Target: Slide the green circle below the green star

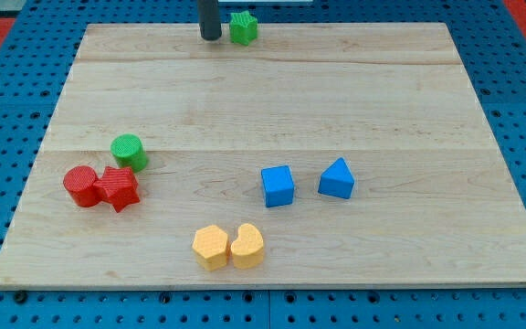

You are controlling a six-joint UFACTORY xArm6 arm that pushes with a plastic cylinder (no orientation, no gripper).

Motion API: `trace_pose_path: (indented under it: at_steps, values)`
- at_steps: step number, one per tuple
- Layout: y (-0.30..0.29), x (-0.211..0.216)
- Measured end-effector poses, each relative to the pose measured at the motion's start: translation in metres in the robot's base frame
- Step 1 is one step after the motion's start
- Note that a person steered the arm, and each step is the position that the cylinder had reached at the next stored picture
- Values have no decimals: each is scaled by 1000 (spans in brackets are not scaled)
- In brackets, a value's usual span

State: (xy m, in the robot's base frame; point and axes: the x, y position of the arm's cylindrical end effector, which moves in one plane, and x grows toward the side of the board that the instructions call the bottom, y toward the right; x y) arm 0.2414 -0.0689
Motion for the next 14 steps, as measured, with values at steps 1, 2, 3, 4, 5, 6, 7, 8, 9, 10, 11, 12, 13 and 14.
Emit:
trace_pose_path:
  at_steps: [1, 2, 3, 4, 5, 6, 7, 8, 9, 10, 11, 12, 13, 14]
  values:
    - [47, 33]
    - [40, 105]
    - [11, 194]
    - [-44, 223]
    - [-63, 222]
    - [-85, 213]
    - [-110, 121]
    - [-191, 125]
    - [-225, 182]
    - [-200, 212]
    - [-142, 207]
    - [-68, 178]
    - [-26, 154]
    - [-8, 119]
